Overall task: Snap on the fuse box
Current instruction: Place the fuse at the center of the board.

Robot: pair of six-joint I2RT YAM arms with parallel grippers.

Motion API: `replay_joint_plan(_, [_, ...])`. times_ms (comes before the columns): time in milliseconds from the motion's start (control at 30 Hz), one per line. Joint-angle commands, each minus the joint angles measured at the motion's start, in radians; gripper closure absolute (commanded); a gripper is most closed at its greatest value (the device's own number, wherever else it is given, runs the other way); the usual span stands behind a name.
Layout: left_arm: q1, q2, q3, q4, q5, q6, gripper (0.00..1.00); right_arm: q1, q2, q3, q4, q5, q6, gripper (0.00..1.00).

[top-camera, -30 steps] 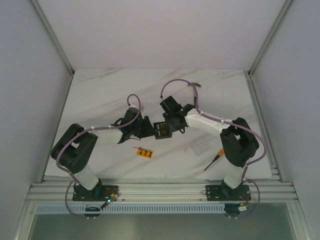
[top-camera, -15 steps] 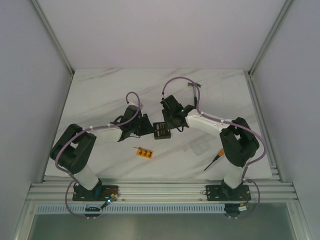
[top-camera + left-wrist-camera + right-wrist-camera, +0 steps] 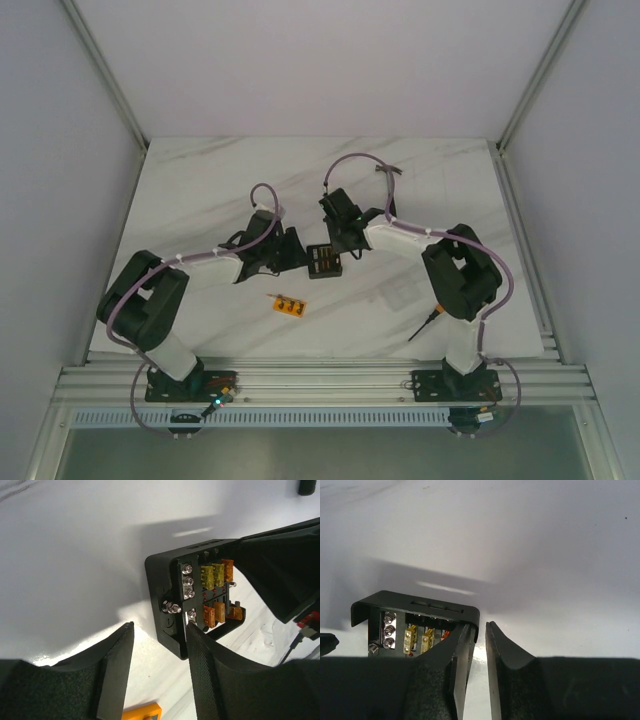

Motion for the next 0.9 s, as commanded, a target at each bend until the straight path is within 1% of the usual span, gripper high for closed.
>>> replay_joint_plan(0, [0.004, -0.044, -0.015, -0.014, -0.012, -0.004, 0.41, -0.008, 0.021, 0.017, 0.05, -0.013, 0.002, 0.8])
replay_joint_plan(133, [0.005, -0.095, -0.046, -0.009, -0.031, -0.024, 0.25, -0.02, -0.015, -0.022, 0.114, -0.068, 0.038, 1.0])
replay_joint_plan(233, [0.005, -0.158, -0.087, 0.025, -0.042, -0.041, 0.16, -0.029, -0.078, -0.104, 0.208, -0.105, 0.086, 1.0])
replay_joint_plan(433, [0.002, -0.272, -0.164, 0.12, -0.027, -0.077, 0.09, -0.041, -0.226, -0.278, 0.414, -0.197, 0.22, 1.0])
replay_joint_plan(600, [-0.026, -0.287, -0.16, 0.135, -0.006, -0.085, 0.08, -0.043, -0.294, -0.386, 0.562, -0.26, 0.309, 1.0])
replay_joint_plan(700, [-0.062, -0.279, -0.146, 0.149, -0.005, -0.09, 0.1, -0.043, -0.306, -0.425, 0.624, -0.294, 0.346, 1.0])
replay_joint_plan(800, [-0.087, -0.278, -0.136, 0.149, -0.026, -0.087, 0.17, -0.043, -0.315, -0.465, 0.682, -0.321, 0.373, 1.0])
replay_joint_plan(867, [-0.088, -0.285, -0.134, 0.135, -0.049, -0.087, 0.25, -0.042, -0.319, -0.485, 0.715, -0.337, 0.383, 1.0])
